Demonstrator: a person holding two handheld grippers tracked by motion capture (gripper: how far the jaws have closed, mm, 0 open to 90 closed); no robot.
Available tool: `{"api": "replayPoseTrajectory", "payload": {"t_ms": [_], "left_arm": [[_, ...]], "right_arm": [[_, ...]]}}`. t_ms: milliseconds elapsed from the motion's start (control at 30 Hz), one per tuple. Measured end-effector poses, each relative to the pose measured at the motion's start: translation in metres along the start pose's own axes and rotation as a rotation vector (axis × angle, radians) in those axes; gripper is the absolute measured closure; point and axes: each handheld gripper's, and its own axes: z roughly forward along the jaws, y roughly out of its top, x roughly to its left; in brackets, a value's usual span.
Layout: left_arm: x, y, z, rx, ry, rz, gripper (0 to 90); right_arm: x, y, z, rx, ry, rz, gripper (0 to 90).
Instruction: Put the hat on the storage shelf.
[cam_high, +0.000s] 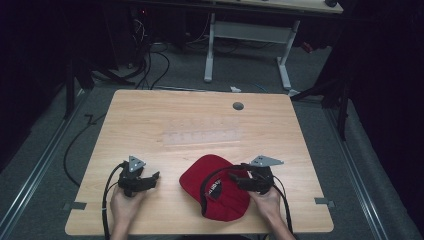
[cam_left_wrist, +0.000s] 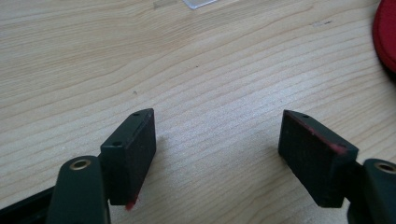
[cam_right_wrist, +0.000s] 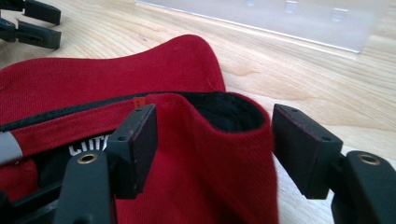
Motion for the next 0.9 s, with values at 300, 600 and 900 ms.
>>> {"api": "replayPoseTrajectory", "payload": {"t_ms": [300,600,900], "left_arm": [[0.000,0.000,0.000,0.000,0.000,0.001,28.0],[0.000,0.000,0.000,0.001,-0.001,0.001,27.9],[0.000,0.000,0.000,0.000,-0.001,0.000,27.9]], "right_arm": [[-0.001,0.000,0.017,0.046,0.027,0.004,36.8],[-0.001,-0.006,0.028,0.114,0.027,-0.025,46.3],[0.010,-0.013,0.028,0.092,-0.051,-0.139,49.1]]}}
